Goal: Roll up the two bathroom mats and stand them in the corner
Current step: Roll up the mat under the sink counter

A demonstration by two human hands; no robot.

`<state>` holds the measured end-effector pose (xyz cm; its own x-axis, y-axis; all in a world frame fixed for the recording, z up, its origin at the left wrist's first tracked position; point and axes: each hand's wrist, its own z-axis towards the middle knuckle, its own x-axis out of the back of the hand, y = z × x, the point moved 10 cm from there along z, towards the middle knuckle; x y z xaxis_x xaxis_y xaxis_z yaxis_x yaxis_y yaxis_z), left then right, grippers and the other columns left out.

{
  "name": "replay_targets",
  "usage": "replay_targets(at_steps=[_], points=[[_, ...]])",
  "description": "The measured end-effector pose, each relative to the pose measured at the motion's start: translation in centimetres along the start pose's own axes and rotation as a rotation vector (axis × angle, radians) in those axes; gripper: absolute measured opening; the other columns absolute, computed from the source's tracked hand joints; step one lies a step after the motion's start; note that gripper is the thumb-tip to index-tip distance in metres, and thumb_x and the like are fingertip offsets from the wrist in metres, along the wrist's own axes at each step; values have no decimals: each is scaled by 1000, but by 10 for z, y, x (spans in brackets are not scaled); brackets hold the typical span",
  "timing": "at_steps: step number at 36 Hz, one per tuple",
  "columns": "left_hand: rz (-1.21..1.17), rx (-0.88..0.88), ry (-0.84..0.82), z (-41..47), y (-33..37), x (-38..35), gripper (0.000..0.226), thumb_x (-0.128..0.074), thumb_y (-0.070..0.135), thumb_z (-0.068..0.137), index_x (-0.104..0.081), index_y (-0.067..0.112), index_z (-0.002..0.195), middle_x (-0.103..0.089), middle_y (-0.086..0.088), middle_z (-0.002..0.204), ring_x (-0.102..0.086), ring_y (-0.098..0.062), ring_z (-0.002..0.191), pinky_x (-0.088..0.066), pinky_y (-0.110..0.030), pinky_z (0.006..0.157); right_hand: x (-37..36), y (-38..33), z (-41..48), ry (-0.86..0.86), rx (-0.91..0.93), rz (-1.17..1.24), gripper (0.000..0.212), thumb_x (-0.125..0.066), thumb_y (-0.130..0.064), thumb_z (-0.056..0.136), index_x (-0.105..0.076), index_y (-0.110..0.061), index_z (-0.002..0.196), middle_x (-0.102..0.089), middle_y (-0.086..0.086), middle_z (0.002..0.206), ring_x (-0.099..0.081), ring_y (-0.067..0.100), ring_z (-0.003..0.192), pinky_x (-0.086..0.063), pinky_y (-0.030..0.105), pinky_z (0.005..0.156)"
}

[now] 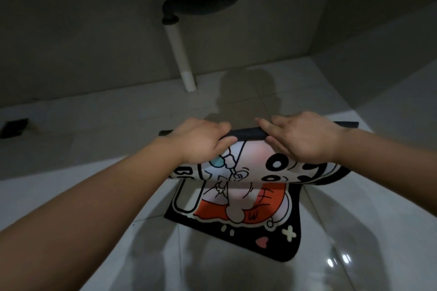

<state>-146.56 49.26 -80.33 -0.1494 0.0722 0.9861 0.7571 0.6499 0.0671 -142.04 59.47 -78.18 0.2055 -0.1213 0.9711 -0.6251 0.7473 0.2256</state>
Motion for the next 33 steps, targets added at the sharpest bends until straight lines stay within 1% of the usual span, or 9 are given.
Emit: replay_targets(at_steps=[7,11,15,19,21,23,25,28,33], points=[[-25,59,-16,6,-9,1,21,-37,48,97,-42,27,95,-48,9,69,-44,-9,60,-30,-31,55,-3,9,6,-66,-137,95,32,-32,-38,98,-44,-19,121,-44,-4,88,-56,21,75,-40,34,57],[-47,67,-25,11,-9,0,19,-49,43,94,-43,26,96,-41,10,66,-44,-17,65,-29,-30,55,-6,25,10,-125,-261,240,26,-48,-36,95,-53,-16,111,-58,7,100,-58,27,90,-45,37,73],[-77,103,7,16,-12,2,16,-54,32,93,-45,21,100,-38,10,68,-45,-18,68,-29,-30,54,-11,26,15,-221,-287,289,18,-51,-30,93,-51,-15,104,-54,6,96,-55,26,87,-42,34,71],[-78,131,44,20,-14,7,14,-48,32,95,-41,22,101,-42,7,70,-53,-25,75,-31,-31,58,-13,28,13,-281,-364,345,11,-45,-26,96,-36,-19,96,-47,0,76,-50,23,70,-38,34,60],[-47,110,80,20,-14,14,22,-44,35,96,-41,26,116,-53,4,81,-58,-26,81,-32,-31,61,-8,31,11,-269,-345,271,14,-43,-26,96,-35,-19,105,-50,1,75,-51,25,67,-38,35,56],[-48,99,105,19,-15,23,35,-42,43,97,-36,33,130,-60,4,97,-59,-23,89,-33,-29,66,-2,29,14,-213,-248,110,36,-43,-23,95,-31,-16,129,-57,6,93,-57,30,79,-35,33,59],[-59,95,110,18,-15,30,40,-36,54,95,-38,34,130,-61,6,103,-59,-20,93,-35,-29,68,6,23,19,-140,-171,3,51,-37,-32,98,-20,-15,142,-55,9,111,-57,29,92,-33,32,63],[-85,112,90,16,-17,32,41,-27,51,98,-42,28,128,-59,0,114,-56,-22,103,-40,-34,78,17,20,22,-37,-155,-17,59,-20,-48,98,-18,-15,146,-54,10,116,-56,27,96,-33,32,67],[-68,85,135,12,-15,32,23,-35,38,99,-45,26,116,-57,-1,107,-55,-22,95,-37,-32,72,17,20,19,-5,-162,23,51,-28,-39,99,-25,-14,144,-53,11,112,-56,32,96,-36,34,68]])
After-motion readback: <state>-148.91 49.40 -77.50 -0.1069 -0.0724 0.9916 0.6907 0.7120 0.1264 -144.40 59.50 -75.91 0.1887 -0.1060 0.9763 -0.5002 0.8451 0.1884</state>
